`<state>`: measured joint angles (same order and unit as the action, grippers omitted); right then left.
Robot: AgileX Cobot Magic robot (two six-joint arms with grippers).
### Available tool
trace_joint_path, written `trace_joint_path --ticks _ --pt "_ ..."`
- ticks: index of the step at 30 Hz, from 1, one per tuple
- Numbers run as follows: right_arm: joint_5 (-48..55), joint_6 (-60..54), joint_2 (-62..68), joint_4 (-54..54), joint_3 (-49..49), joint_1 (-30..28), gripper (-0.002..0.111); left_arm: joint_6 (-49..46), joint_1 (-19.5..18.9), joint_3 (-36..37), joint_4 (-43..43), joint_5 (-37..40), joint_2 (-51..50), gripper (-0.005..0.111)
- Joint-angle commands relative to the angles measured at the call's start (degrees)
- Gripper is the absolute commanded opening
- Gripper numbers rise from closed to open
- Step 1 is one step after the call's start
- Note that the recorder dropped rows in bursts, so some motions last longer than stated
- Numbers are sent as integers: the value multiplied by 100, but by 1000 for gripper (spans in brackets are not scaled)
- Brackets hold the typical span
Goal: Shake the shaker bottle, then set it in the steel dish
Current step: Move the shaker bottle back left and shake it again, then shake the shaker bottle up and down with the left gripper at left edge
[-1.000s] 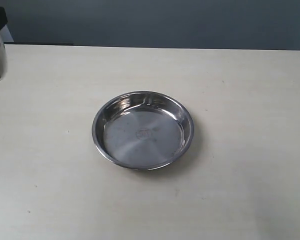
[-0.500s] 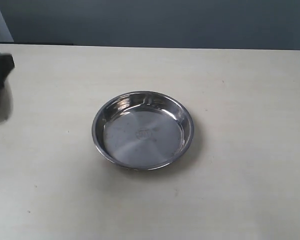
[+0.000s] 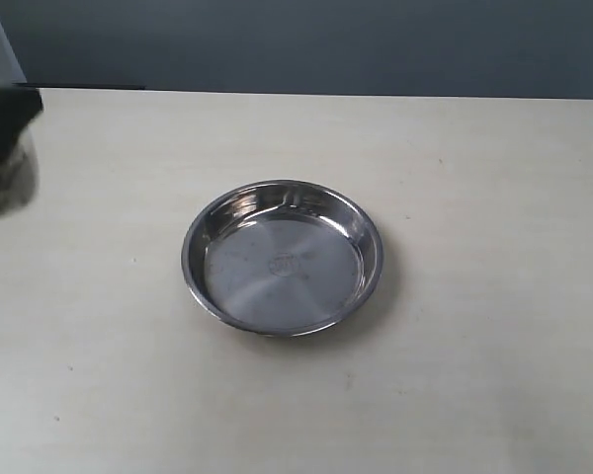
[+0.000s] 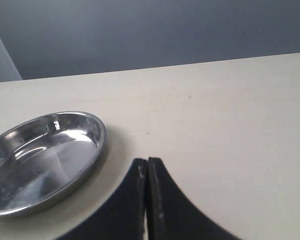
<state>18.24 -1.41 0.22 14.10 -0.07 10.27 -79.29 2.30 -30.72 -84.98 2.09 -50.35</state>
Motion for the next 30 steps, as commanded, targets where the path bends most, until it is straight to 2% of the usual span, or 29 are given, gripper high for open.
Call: trace_joint_path --ticks 1,4,6,8,10,14,15,17,20,22,25,27,30 --pt "-57 -8 -22 -4 7 5 -1 198 15 -284 702 93 285 0" --pt "-57 -8 -22 -4 7 5 -1 638 15 478 43 -442 -233 0" --pt "-57 -8 -22 -4 7 5 -1 626 15 357 140 -272 -281 0" --pt "-57 -8 -22 -4 7 5 -1 584 15 -105 503 78 2 0" --pt "-57 -8 -22 -4 7 5 -1 528 15 -268 912 175 181 0" --pt "-57 -8 -22 -4 7 5 -1 1017 15 483 587 -254 -166 0" --pt "-57 -8 -22 -4 7 5 -1 1106 15 489 469 -298 -215 0" --pt "-57 -8 -22 -4 7 5 -1 1109 15 95 599 -62 -47 0" --pt "-57 -8 -22 -4 7 5 -1 982 15 -503 1476 210 364 0" --pt "-57 -8 -22 -4 7 5 -1 1038 15 -188 1483 -33 324 0" --pt "-57 -8 -22 -4 7 5 -1 1527 15 712 662 -619 -306 0" --pt "-57 -8 -22 -4 7 5 -1 1570 15 698 645 -387 -419 0" --pt "-57 -8 -22 -4 7 5 -1 1452 15 30 1199 292 -31 0"
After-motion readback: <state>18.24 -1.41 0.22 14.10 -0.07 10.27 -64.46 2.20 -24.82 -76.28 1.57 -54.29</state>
